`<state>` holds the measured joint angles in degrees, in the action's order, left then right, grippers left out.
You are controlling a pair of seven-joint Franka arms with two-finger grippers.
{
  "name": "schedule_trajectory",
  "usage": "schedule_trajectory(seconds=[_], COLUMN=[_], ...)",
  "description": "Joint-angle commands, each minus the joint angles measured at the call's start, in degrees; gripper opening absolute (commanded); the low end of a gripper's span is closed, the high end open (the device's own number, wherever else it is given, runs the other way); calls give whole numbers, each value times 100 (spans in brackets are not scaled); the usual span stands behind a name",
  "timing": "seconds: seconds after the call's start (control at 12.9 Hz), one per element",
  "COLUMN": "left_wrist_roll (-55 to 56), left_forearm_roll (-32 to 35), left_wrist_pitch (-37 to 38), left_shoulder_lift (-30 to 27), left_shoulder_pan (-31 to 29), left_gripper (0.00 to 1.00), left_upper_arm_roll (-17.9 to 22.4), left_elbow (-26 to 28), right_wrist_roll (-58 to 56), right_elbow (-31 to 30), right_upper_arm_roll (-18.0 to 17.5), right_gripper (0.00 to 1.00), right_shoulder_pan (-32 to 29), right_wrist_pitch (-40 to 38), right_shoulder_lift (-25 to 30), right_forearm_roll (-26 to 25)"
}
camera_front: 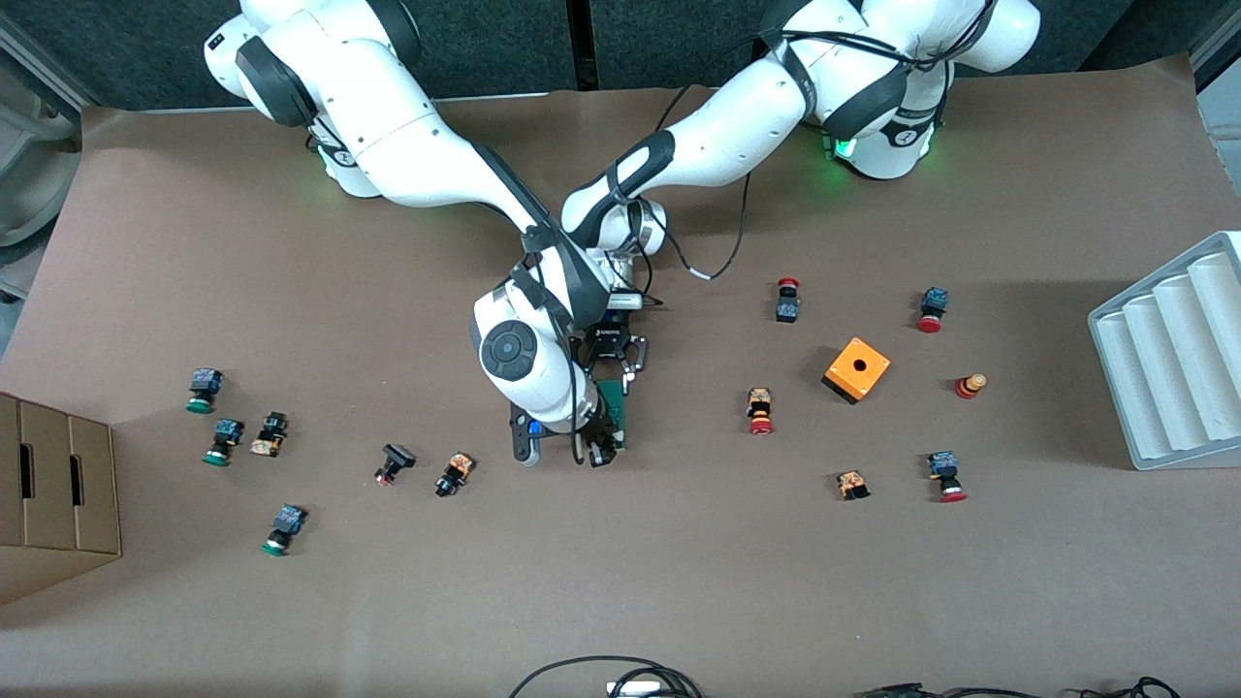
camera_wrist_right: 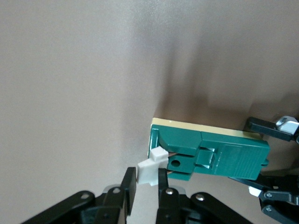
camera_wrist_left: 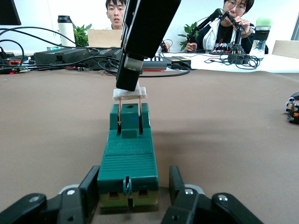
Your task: Close load switch with both arms
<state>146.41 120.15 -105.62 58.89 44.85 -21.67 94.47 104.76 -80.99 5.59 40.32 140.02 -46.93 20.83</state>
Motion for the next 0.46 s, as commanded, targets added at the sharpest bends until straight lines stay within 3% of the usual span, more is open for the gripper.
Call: schedule_trajectory(seconds=[0.0, 0.39], left_wrist_roll=[72, 72], left_forearm_roll=[35, 35], left_wrist_pitch=[24, 24], left_shoulder_lift=[140, 140], left_shoulder_pan=[103, 103], left_gripper=[66, 65], left_upper_arm_roll=[67, 67], left_elbow=[-165, -165], right_wrist_roll=[44, 36], right_elbow=[295, 347], right_upper_arm_roll=[-5, 30], right_gripper=[25, 25], right_shoulder_pan=[-59, -68], right_wrist_pitch=[51, 69], right_shoulder_lift=[-255, -352], right_forearm_roll=[71, 62])
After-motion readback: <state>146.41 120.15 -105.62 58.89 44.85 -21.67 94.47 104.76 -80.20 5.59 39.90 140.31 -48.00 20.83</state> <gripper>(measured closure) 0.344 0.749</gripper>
